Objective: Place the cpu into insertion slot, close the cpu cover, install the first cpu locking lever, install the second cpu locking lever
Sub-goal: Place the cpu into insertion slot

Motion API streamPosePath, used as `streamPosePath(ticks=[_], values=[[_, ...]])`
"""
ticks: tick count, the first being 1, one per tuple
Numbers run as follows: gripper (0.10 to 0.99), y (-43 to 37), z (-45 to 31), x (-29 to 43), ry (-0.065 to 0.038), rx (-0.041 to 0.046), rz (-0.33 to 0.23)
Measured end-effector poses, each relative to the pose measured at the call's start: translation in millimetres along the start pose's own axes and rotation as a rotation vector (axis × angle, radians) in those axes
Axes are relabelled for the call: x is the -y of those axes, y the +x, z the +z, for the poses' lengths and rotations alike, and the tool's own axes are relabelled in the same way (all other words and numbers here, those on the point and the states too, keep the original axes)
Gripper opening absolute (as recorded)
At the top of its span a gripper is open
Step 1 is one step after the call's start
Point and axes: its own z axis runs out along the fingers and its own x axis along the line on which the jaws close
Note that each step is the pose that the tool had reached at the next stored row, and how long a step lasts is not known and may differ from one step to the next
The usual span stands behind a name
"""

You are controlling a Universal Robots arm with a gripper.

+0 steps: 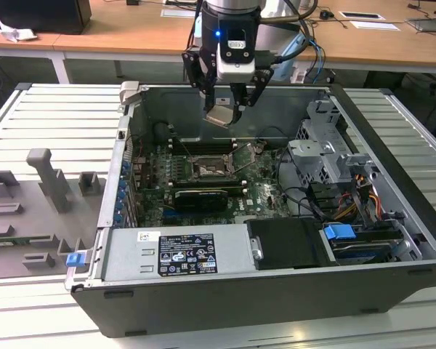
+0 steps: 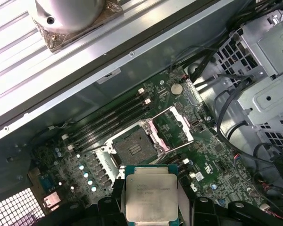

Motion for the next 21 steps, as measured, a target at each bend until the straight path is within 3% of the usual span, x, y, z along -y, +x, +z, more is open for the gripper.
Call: streamPosePath(ticks=[21], values=[[0.537,-0.1,2.5,0.2,-0.002,0.0074,0.085]])
